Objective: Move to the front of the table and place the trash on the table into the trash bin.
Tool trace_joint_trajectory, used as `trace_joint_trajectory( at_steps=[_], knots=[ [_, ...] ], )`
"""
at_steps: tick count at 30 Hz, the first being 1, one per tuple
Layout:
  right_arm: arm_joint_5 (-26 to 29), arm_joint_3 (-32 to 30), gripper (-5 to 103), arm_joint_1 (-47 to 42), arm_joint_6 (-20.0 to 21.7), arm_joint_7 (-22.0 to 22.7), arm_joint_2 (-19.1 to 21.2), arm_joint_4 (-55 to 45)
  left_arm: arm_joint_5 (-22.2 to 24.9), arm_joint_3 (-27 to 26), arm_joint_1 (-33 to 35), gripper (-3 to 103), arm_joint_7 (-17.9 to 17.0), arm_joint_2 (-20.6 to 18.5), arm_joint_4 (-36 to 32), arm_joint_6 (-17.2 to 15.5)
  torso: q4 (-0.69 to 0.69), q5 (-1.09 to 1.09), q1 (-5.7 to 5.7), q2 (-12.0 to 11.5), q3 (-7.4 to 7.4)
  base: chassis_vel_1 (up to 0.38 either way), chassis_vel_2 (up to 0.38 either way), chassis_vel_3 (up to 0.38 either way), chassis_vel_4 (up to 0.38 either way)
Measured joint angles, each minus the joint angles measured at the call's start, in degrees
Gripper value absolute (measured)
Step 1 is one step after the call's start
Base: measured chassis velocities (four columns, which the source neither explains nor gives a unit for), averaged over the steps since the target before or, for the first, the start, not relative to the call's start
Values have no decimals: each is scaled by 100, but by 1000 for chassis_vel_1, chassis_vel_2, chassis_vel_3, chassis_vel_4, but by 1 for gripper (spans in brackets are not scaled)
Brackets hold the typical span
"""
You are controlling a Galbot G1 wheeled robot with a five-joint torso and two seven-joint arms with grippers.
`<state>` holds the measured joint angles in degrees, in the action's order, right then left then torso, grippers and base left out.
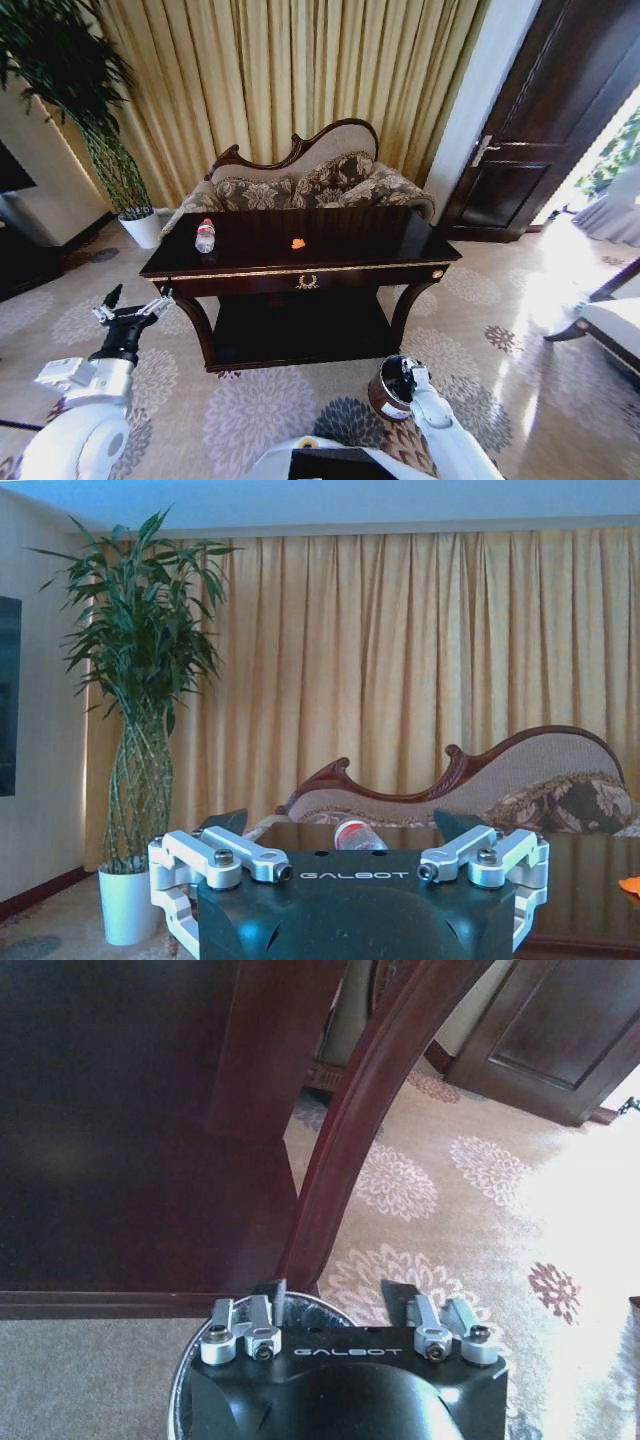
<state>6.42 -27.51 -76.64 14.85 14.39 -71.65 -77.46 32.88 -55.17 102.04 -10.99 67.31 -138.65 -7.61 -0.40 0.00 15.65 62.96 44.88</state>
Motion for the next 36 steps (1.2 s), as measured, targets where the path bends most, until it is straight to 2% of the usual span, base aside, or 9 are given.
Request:
trace_joint_trajectory(
  at_steps=[3, 5, 6, 9, 11, 13, 16, 24, 36],
  knots=[
    [-286, 2, 73, -79, -430, -16, 18, -166, 10, -28, 7, 100, 1, 1, -5, 4, -1, 2, 0, 0, 0, 0, 0, 0, 0],
    [-286, 2, 73, -93, -488, -24, 26, -230, 10, -28, 7, 100, 0, 1, -5, 5, -1, 2, 0, 0, 0, 0, 0, 0, 0],
    [-236, -4, 78, -131, -604, -44, 43, -458, 12, -28, 6, 100, 1, 2, -6, 5, -2, 1, 0, 0, 0, 0, 0, 0, 0],
    [428, -16, 93, -291, -846, -66, 143, -1733, 4, -10, 15, 100, 1, 41, -29, 17, 1, 0, 0, 0, 0, 0, 0, 0, 0],
    [596, -12, 93, -335, -854, -78, 171, -2045, 4, -7, 23, 100, -1, 51, -44, 22, 1, -1, 0, 0, 0, 0, 0, 0, 0],
    [1125, 35, 99, -467, -762, -133, 288, -3050, 2, -5, 51, 100, -7, 69, -74, 32, 1, 0, 0, 0, 0, 0, 0, 0, 0],
    [1456, 121, 100, -549, -656, -233, 433, -3917, 2, -7, 56, 100, -7, 63, -85, 37, 0, -2, 0, 0, 0, 0, 0, 0, 0],
    [1786, 244, 100, -571, -516, -315, 740, -4857, 2, -8, 42, 100, -4, 40, -106, 29, 0, 1, 0, 0, 0, 0, 0, 0, 0],
    [1849, 290, 100, -560, -351, -328, 934, -5191, -20, 27, 41, 100, 14, 32, -104, 9, -1, 1, 0, 0, 0, 0, 0, 0, 0]
  ],
)
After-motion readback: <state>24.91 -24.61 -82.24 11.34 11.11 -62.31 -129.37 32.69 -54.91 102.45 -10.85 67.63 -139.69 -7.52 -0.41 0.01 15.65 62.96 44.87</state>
